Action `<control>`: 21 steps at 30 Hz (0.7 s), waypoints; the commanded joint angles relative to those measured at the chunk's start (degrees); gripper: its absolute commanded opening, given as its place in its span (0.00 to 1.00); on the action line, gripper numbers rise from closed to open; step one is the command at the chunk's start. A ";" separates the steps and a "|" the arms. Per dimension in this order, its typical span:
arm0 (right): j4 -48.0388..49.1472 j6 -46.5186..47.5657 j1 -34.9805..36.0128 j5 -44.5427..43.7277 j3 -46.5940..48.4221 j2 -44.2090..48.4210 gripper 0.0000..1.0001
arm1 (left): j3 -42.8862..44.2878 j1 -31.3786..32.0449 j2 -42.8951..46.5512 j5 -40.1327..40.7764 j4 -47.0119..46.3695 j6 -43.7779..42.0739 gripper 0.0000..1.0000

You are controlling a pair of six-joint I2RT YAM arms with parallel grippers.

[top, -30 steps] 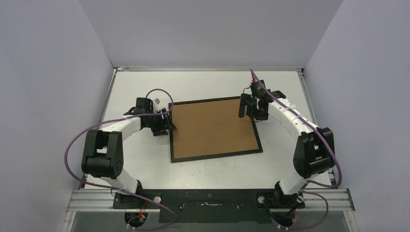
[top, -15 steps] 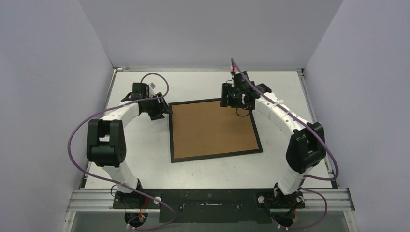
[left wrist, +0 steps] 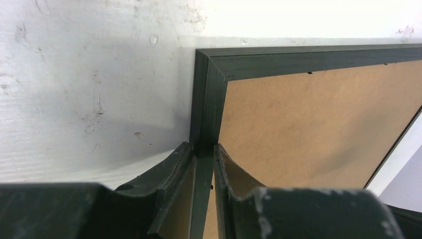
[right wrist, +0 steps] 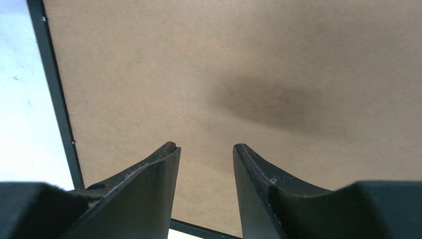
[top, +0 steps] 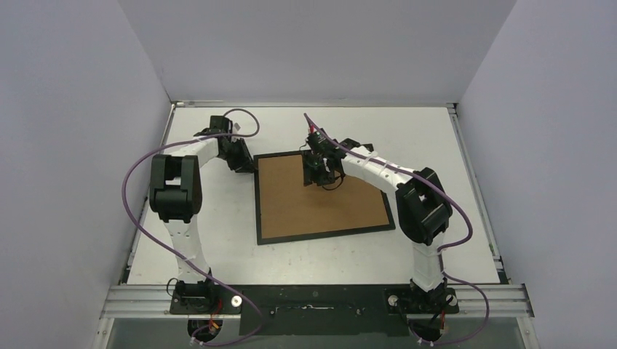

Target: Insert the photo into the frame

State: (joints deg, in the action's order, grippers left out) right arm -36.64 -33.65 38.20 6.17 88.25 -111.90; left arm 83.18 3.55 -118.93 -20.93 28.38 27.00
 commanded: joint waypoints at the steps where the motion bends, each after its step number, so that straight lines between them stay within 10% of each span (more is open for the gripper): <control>1: -1.30 -2.88 1.20 -3.99 4.30 -0.40 0.43 | -2.51 0.35 1.50 -4.14 2.59 0.71 0.16; 13: -4.97 3.59 5.10 -1.62 0.92 2.51 0.48 | -19.94 8.15 11.76 -7.12 -6.13 11.71 0.08; 21: -10.24 10.96 12.42 -5.32 -4.60 4.27 0.62 | -21.74 8.34 12.92 -7.56 -6.50 10.06 0.22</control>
State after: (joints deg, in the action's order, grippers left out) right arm -42.63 -27.20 47.99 4.08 86.15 -112.18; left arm 62.26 12.27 -107.79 -29.26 22.44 38.39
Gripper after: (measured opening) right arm 0.607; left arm 0.155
